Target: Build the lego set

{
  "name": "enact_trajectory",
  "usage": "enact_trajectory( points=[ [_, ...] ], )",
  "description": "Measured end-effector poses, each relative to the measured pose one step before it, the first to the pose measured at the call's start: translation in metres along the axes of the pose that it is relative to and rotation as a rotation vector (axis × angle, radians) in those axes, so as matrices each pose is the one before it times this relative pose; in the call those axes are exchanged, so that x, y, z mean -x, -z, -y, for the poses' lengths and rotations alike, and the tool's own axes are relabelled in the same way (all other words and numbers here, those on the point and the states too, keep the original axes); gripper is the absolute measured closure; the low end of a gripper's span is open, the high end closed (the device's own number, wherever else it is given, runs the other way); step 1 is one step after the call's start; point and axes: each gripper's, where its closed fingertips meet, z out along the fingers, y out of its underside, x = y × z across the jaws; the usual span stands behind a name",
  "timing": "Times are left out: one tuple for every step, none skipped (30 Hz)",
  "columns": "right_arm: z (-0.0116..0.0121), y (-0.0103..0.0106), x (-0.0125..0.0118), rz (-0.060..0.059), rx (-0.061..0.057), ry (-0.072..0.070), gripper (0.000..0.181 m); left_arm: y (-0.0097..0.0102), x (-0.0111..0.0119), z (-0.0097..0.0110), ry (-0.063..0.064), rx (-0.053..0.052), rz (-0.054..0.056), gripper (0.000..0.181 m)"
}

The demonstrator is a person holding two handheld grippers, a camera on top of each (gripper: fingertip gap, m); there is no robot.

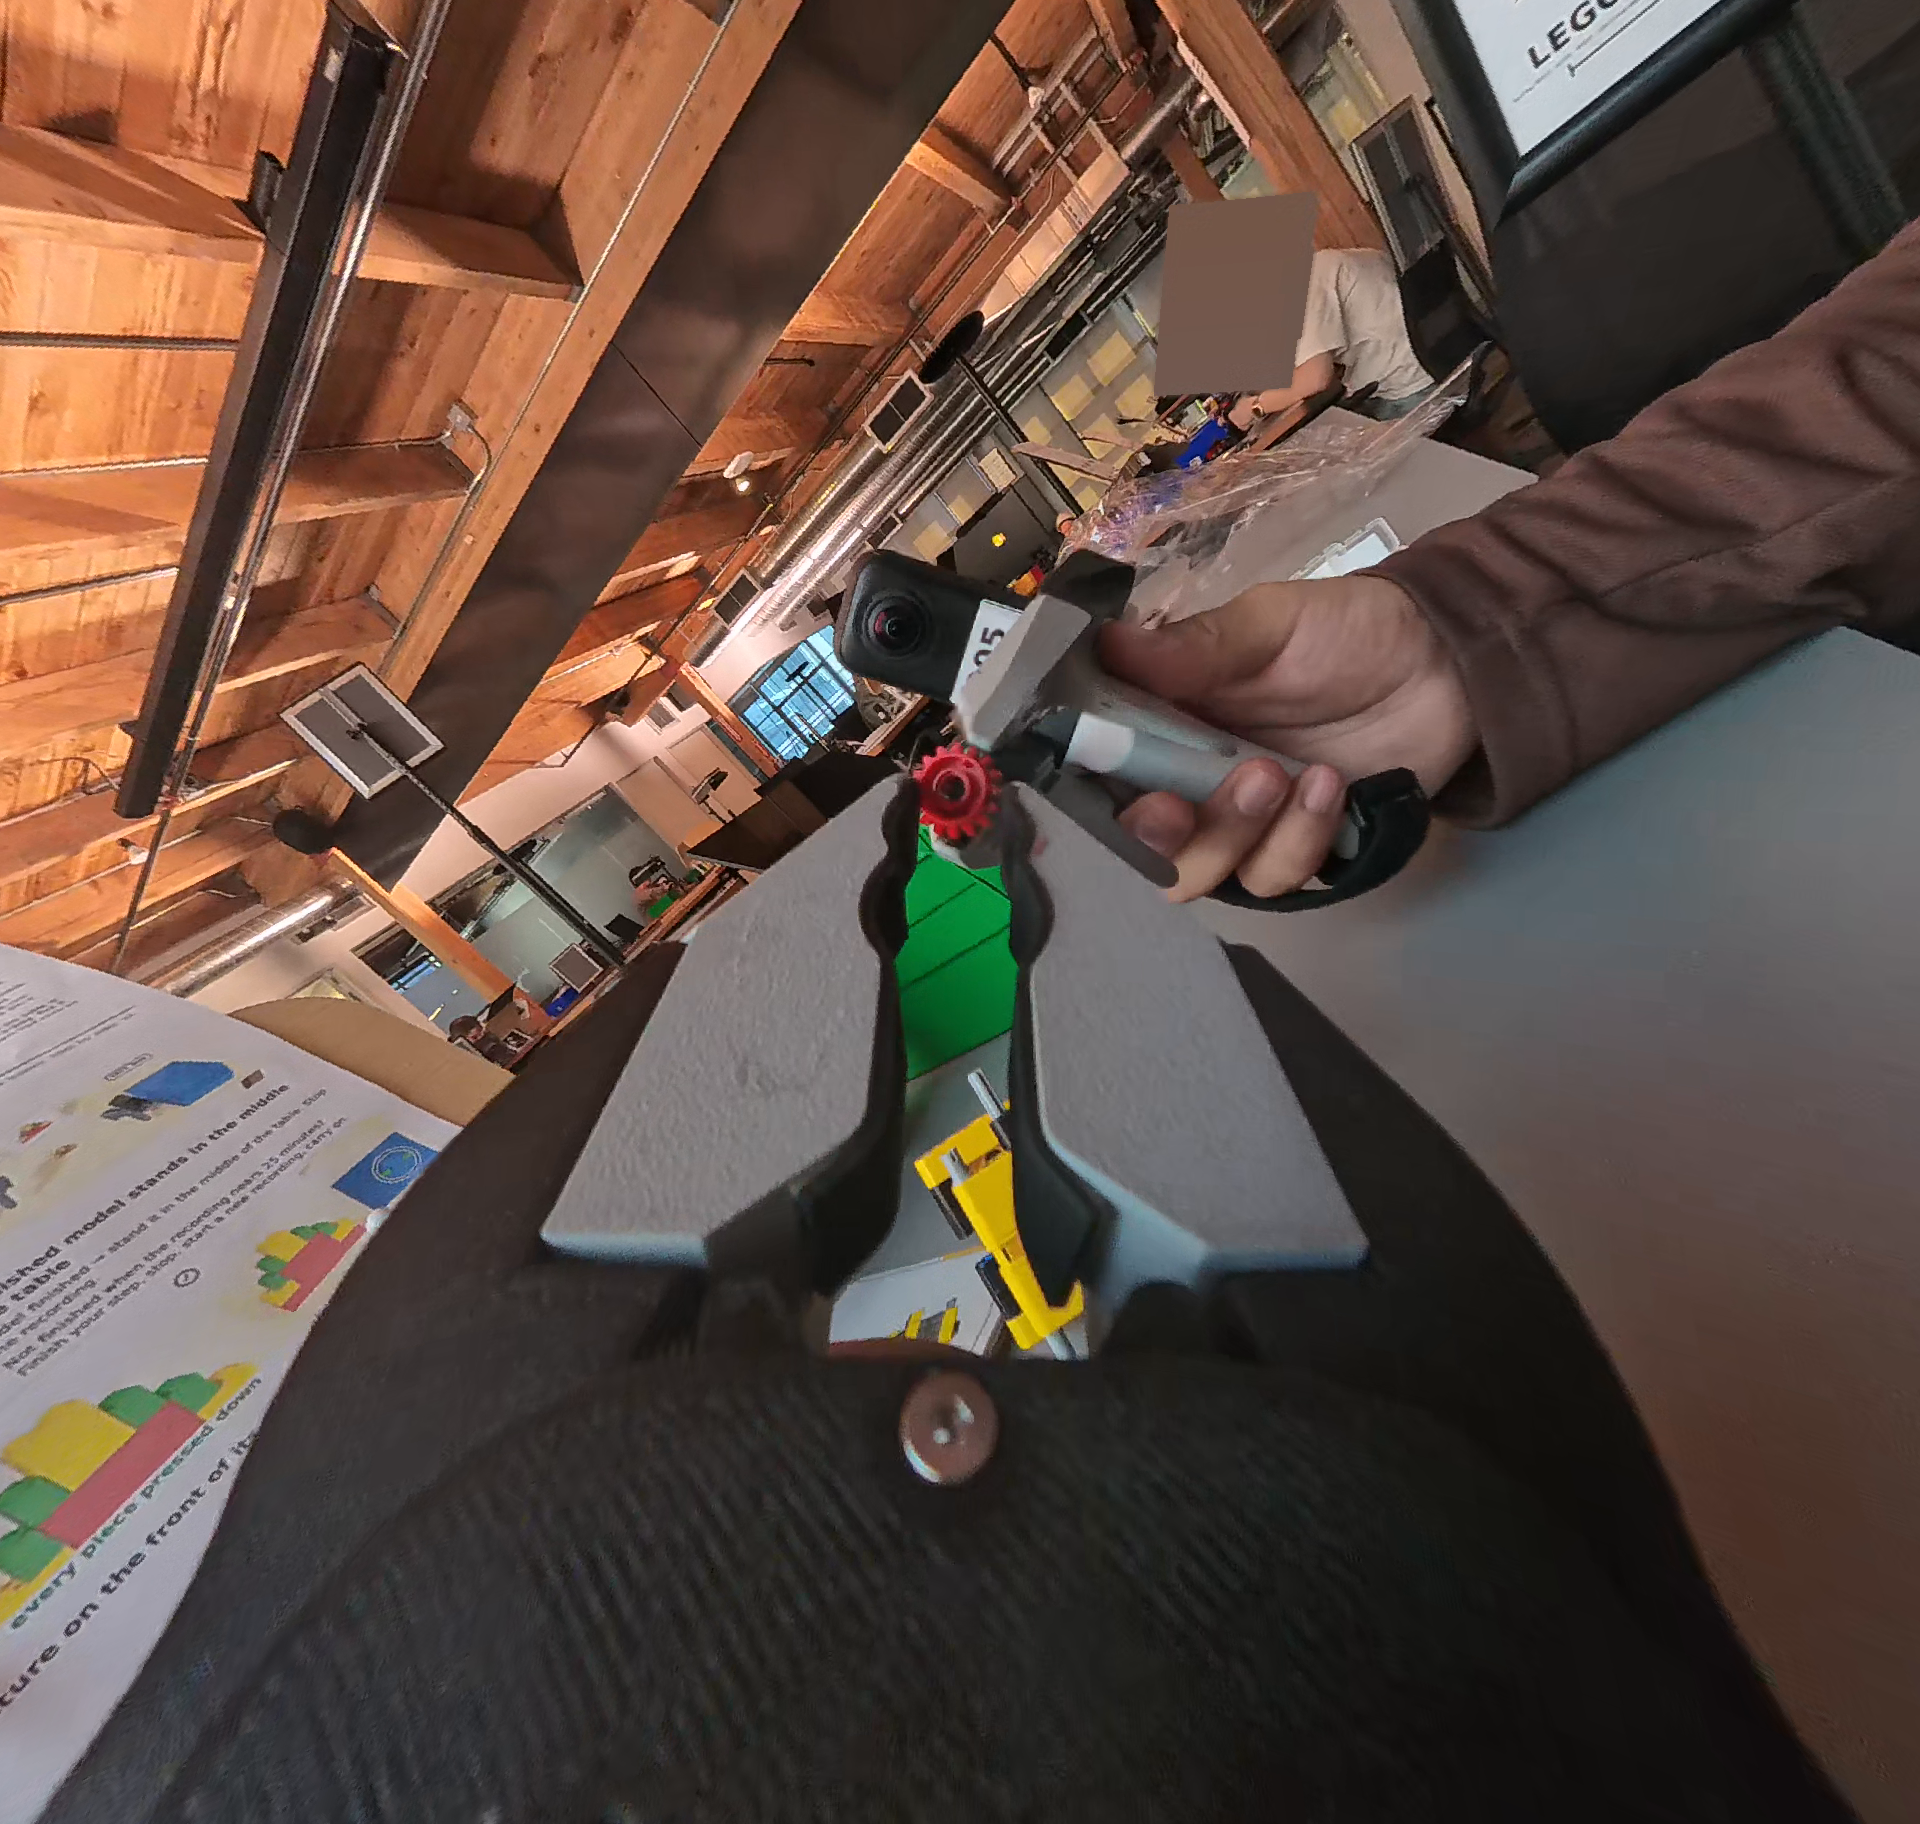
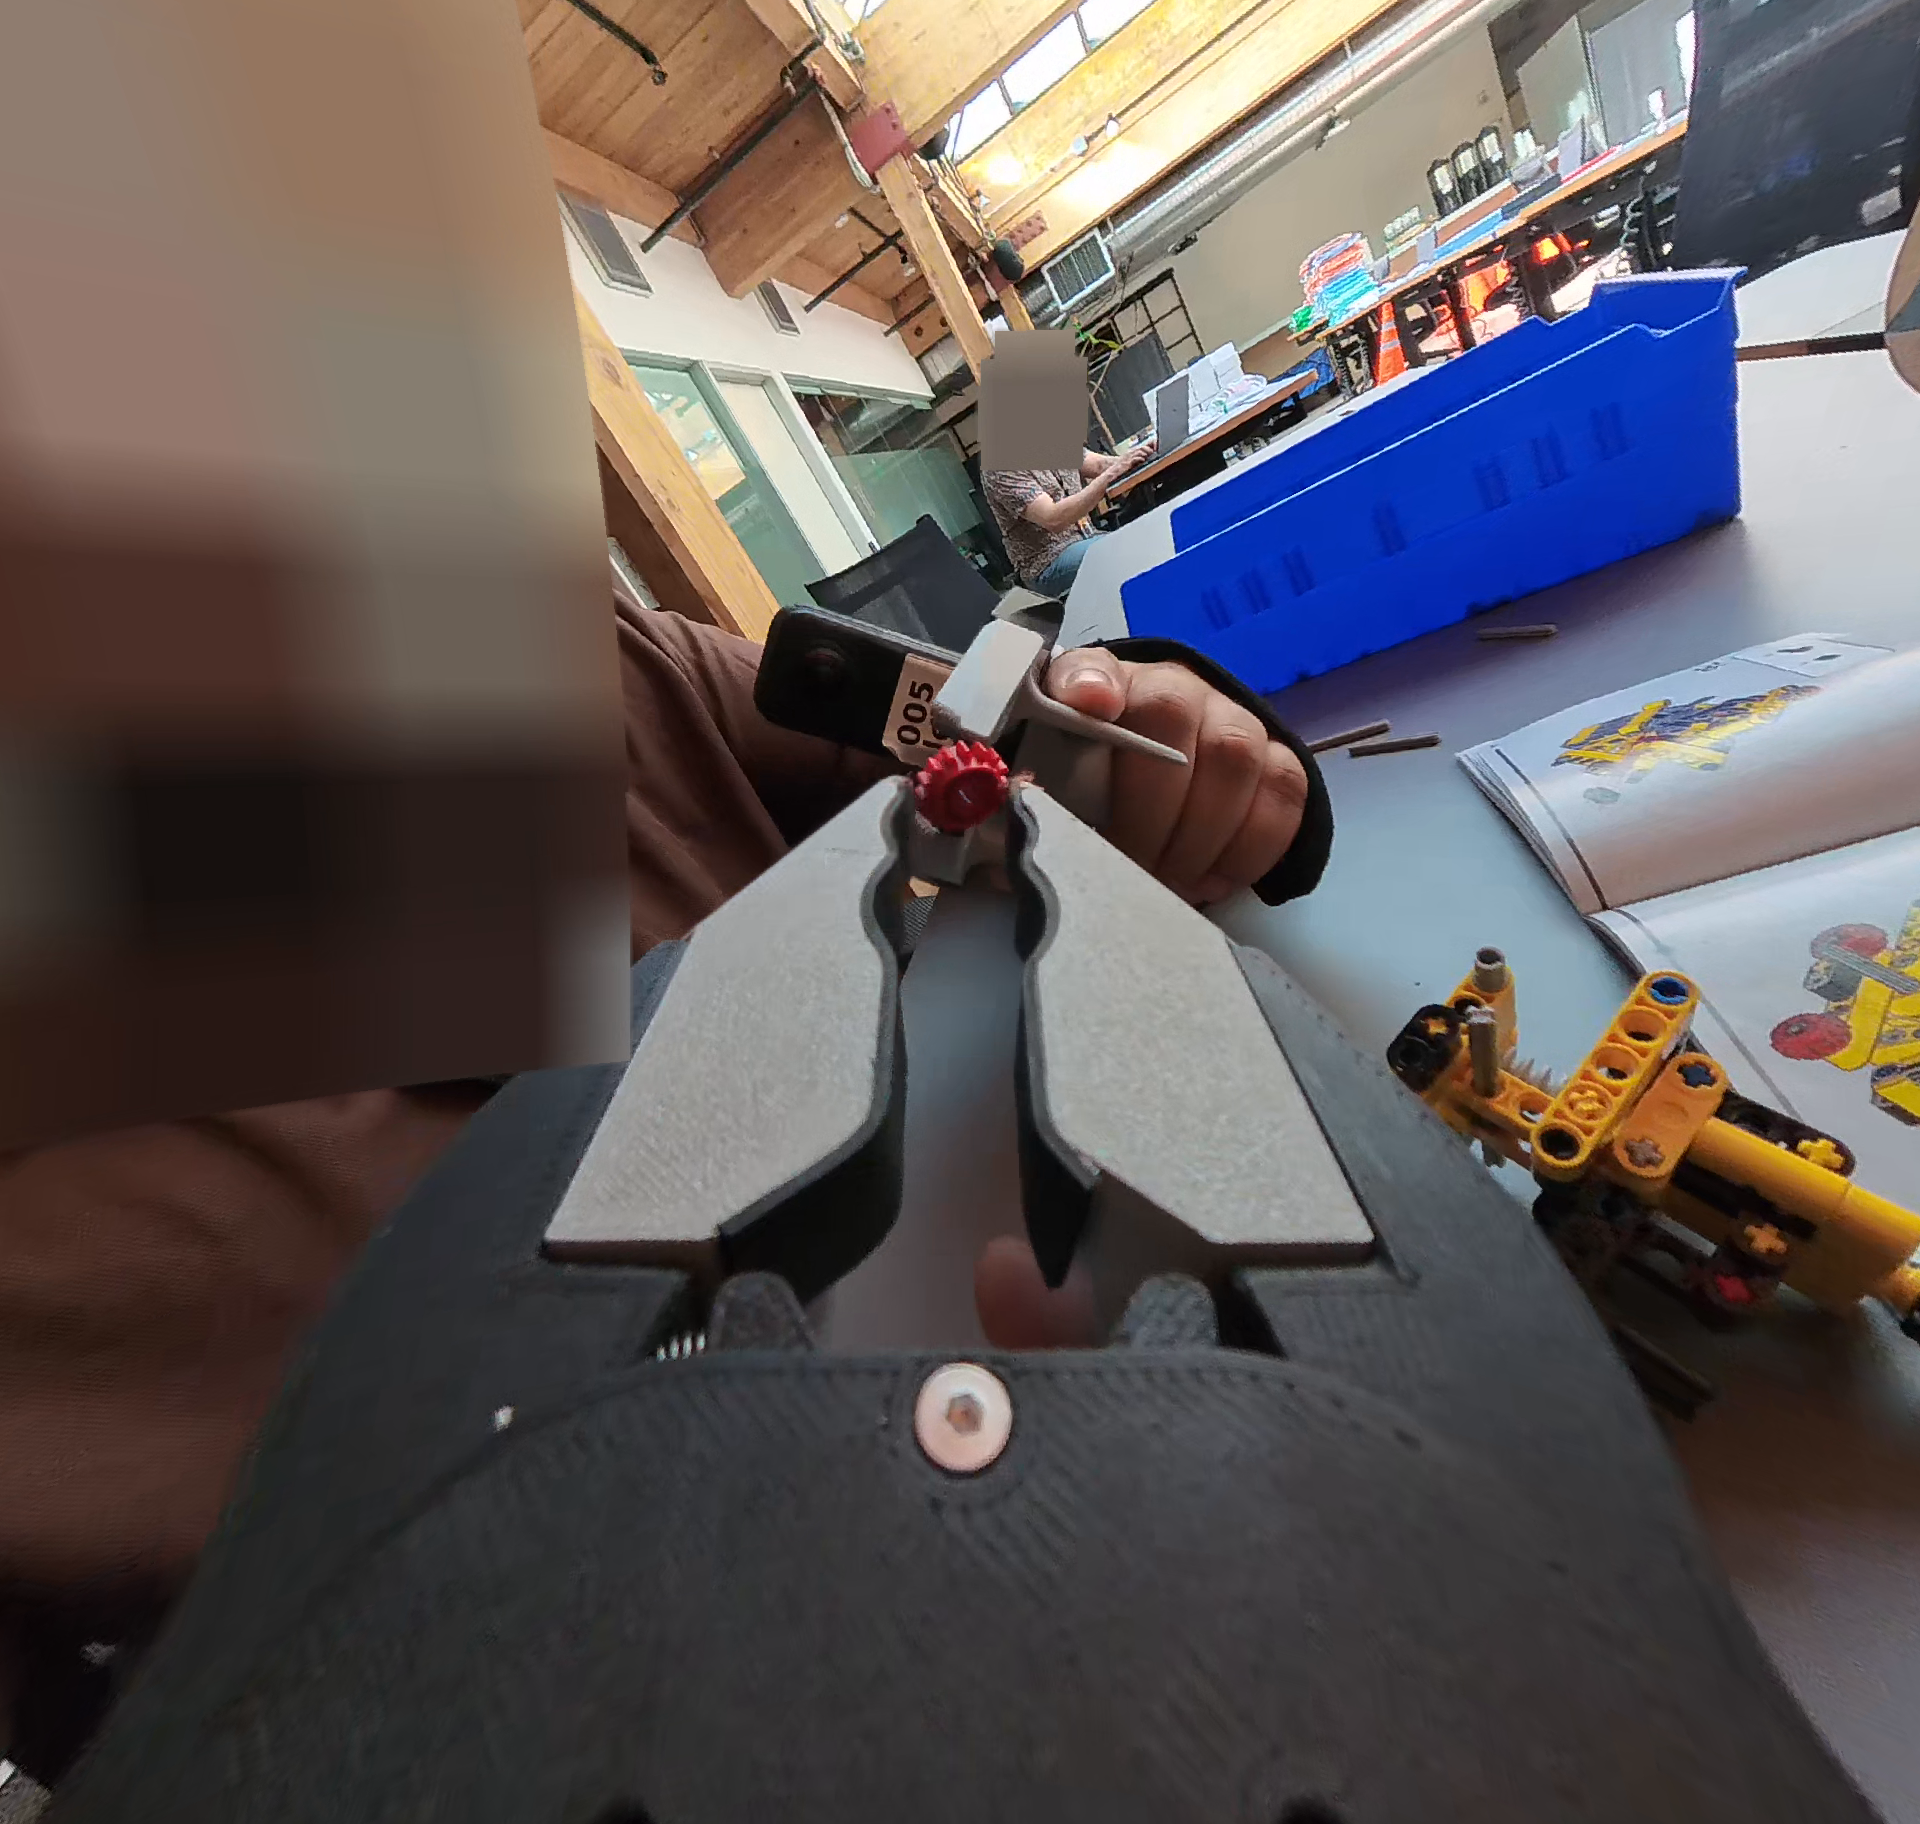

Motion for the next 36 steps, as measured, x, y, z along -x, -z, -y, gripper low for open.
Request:
enact_trajectory(
  points=[
    [0.00080,-0.00056,0.00038,0.0079,-0.0072,-0.0104,0.169,0.00025,0.00075,0.00074,-0.0024,-0.0020,0.0058,0.168],
    [0.00050,-0.00059,0.00041,0.0073,-0.0051,-0.0096,0.168,0.00028,0.00061,0.00048,-0.0001,-0.0023,0.0023,0.168],
    [0.00012,-0.00044,0.00002,0.0030,-0.0026,-0.0040,0.168,0.00038,0.00044,0.00017,0.0029,-0.0017,0.0006,0.168],
    [-0.00017,0.00000,-0.00011,-0.0007,0.0002,0.0004,0.168,0.00011,-0.00008,-0.00019,0.0011,0.0008,-0.0008,0.168],
    [-0.00035,0.00026,-0.00012,-0.0020,0.0023,0.0018,0.168,-0.00003,-0.00033,-0.00035,-0.0013,0.0011,-0.0010,0.168],
    [-0.00040,0.00028,-0.00002,-0.0037,0.0038,0.0036,0.168,-0.00007,-0.00054,-0.00014,0.0000,-0.0004,-0.0010,0.168],
    [-0.00026,0.00028,-0.00045,-0.0090,0.0043,0.0084,0.168,-0.00014,-0.00019,-0.00059,0.0011,0.0019,0.0006,0.168],
    [-0.00016,0.00043,-0.00118,-0.0163,0.0052,0.0137,0.168,-0.00028,-0.00002,-0.00109,0.0012,0.0058,0.0022,0.168],
    [-0.00017,0.00061,-0.00199,-0.0235,0.0062,0.0176,0.168,-0.00036,0.00027,-0.00187,0.0012,0.0092,0.0036,0.168],
    [-0.00022,0.00080,-0.00313,-0.0312,0.0066,0.0197,0.169,-0.00054,0.00038,-0.00293,0.0000,0.0148,0.0041,0.168],
    [-0.00048,0.00073,-0.00377,-0.0378,0.0072,0.0209,0.169,-0.00052,0.00050,-0.00375,-0.0009,0.0196,0.0051,0.168],
    [-0.00061,0.00059,-0.00383,-0.0388,0.0096,0.0205,0.169,-0.00056,0.00066,-0.00395,0.0001,0.0182,0.0075,0.168],
    [-0.00115,0.00080,-0.00321,-0.0341,0.0139,0.0202,0.169,-0.00064,-0.00005,-0.00327,-0.0022,0.0138,0.0033,0.168],
    [-0.00162,0.00074,-0.00282,-0.0297,0.0164,0.0178,0.169,-0.00061,-0.00076,-0.00315,-0.0040,0.0153,-0.0011,0.168],
    [-0.00161,0.00069,-0.00280,-0.0263,0.0145,0.0129,0.169,-0.00078,-0.00072,-0.00329,-0.0046,0.0186,-0.0013,0.168],
    [-0.00160,0.00058,-0.00200,-0.0190,0.0117,0.0075,0.169,-0.00062,-0.00074,-0.00264,-0.0028,0.0134,-0.0003,0.168],
    [-0.00161,0.00046,-0.00122,-0.0126,0.0121,0.0044,0.169,-0.00055,-0.00112,-0.00166,-0.0036,0.0060,-0.0028,0.168],
    [-0.00169,0.00030,-0.00114,-0.0120,0.0126,0.0054,0.169,-0.00030,-0.00114,-0.00175,-0.0049,0.0081,-0.0044,0.168],
    [-0.00185,0.00018,-0.00081,-0.0102,0.0127,0.0063,0.169,-0.00033,-0.00100,-0.00162,-0.0039,0.0083,-0.0039,0.168],
    [-0.00188,-0.00019,-0.00021,-0.0059,0.0129,0.0041,0.169,-0.00019,-0.00071,-0.00097,-0.0008,0.0038,-0.0019,0.165],
    [-0.00173,-0.00037,0.00023,-0.0029,0.0117,0.0017,0.169,-0.00046,-0.00048,-0.00102,-0.0007,0.0043,0.0003,0.163],
    [-0.00182,-0.00055,-0.00003,-0.0032,0.0118,0.0010,0.169,-0.00055,0.00033,-0.00156,-0.0035,0.0091,0.0063,0.159],
    [-0.00128,-0.00049,-0.00018,-0.0042,0.0084,0.0022,0.169,-0.00027,-0.00076,-0.00073,-0.0105,0.0054,-0.0022,0.158],
    [-0.00013,0.00008,0.00022,-0.0013,0.0016,0.0024,0.169,0.00004,-0.00220,0.00023,-0.0140,-0.0005,-0.0111,0.162],
    [0.00006,0.00033,0.00050,0.0027,0.0013,0.0001,0.169,0.00029,-0.00190,0.00083,-0.0148,-0.0039,-0.0059,0.166],
    [-0.00096,0.00022,0.00034,0.0028,0.0061,-0.0020,0.169,-0.00011,-0.00098,0.00004,-0.0170,0.0029,0.0001,0.166],
    [-0.00088,0.00018,-0.00011,-0.0002,0.0055,-0.0014,0.169,-0.00013,-0.00075,-0.00060,-0.0147,0.0063,-0.0002,0.166],
    [-0.00047,0.00006,0.00011,0.0012,0.0014,-0.0007,0.169,-0.00008,-0.00042,-0.00009,-0.0086,0.0027,-0.0041,0.166],
    [0.00030,-0.00007,0.00068,0.0066,-0.0040,-0.0038,0.169,0.00010,0.00006,0.00045,0.0020,-0.0014,-0.0059,0.166],
    [0.00073,-0.00005,0.00131,0.0159,-0.0082,-0.0115,0.168,0.00047,0.00026,0.00132,0.0039,-0.0067,-0.0053,0.166],
    [0.00110,0.00012,0.00205,0.0260,-0.0117,-0.0225,0.168,0.00061,0.00044,0.00195,-0.0028,-0.0094,0.0000,0.166],
    [0.00180,0.00034,0.00289,0.0348,-0.0154,-0.0299,0.167,0.00060,0.00063,0.00216,-0.0088,-0.0104,0.0064,0.166],
    [0.00234,0.00085,0.00390,0.0414,-0.0183,-0.0307,0.165,0.00094,0.00108,0.00279,-0.0112,-0.0152,0.0102,0.166],
    [0.00211,0.00064,0.00429,0.0413,-0.0160,-0.0279,0.166,0.00106,0.00082,0.00397,-0.0081,-0.0217,0.0066,0.166],
    [0.00112,0.00001,0.00371,0.0319,-0.0092,-0.0179,0.167,0.00141,0.00003,0.00521,-0.0026,-0.0311,0.0002,0.166],
    [0.00013,-0.00082,0.00177,0.0140,-0.0031,-0.0048,0.168,0.00108,-0.00008,0.00391,-0.0014,-0.0242,0.0004,0.166]
  ],
)
